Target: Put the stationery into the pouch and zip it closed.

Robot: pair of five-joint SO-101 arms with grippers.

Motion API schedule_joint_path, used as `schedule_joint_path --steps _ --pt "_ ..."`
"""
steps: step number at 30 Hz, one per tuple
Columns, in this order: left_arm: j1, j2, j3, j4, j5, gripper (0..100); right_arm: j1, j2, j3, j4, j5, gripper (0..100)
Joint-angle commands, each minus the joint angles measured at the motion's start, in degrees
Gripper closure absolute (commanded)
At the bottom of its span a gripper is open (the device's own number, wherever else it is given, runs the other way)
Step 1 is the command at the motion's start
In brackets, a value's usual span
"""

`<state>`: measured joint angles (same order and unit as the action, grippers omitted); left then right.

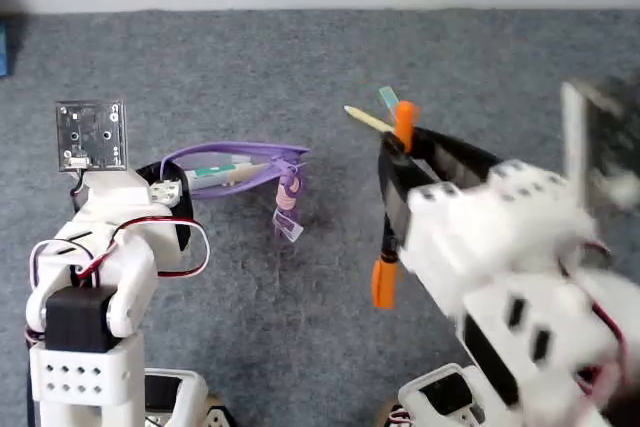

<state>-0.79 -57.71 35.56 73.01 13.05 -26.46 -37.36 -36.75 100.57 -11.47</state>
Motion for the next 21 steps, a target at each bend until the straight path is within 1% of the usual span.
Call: schedule_joint_path --steps 1,4,6,9,11,13,15,21 --pt "0.3 0.5 -0.5 2.4 -0.6 99 0.0 -0.8 0.0 0.3 0.6 99.1" --pt "0.3 0.4 -0.2 3.7 -0.7 99 -0.3 -2.1 0.2 -2.8 0.2 99.1" --pt "0.3 0.4 0.0 3.8 -0.7 99 -0.4 -2.6 1.7 -3.8 -1.5 99.1" --pt "0.3 0.4 -0.2 3.4 -0.7 99 -0.4 -5.3 4.8 -0.6 -3.5 99.1" --pt "0.3 0.5 -0.1 3.4 -1.1 99 -0.4 -9.4 7.6 0.8 -2.5 99.1" --pt "0.3 0.5 -0.1 3.5 -1.8 99 -0.4 -13.9 10.9 0.7 1.0 99.1" --pt "0.3 0.5 -0.1 3.4 -1.8 99 -0.4 -17.8 15.8 -4.2 2.8 99.1" --pt "0.3 0.6 0.0 3.3 -1.5 99 -0.2 -23.9 33.6 -29.1 3.3 99.1"
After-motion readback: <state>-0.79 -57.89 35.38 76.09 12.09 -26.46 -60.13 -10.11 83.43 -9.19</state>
